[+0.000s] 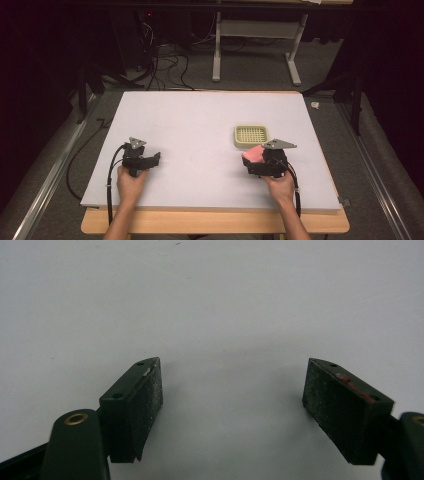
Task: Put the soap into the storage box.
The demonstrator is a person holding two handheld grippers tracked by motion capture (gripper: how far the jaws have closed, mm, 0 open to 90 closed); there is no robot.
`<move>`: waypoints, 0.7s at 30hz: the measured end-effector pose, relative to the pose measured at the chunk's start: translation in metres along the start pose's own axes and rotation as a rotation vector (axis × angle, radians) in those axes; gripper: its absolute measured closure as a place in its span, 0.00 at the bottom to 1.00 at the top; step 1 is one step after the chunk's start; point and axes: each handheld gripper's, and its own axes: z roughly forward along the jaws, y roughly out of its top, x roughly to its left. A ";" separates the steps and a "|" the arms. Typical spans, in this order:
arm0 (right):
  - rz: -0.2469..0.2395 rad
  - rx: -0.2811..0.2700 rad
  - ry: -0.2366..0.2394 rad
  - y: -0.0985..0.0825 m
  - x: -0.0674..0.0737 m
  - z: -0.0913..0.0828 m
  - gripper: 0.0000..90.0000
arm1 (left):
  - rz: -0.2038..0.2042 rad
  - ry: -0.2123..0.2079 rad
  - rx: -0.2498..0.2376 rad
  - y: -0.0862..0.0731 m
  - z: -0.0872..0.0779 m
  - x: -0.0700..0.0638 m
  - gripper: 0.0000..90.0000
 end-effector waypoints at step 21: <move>0.017 -0.010 -0.014 0.022 -0.017 0.004 0.15 | -0.002 0.001 0.002 0.000 0.000 0.000 0.26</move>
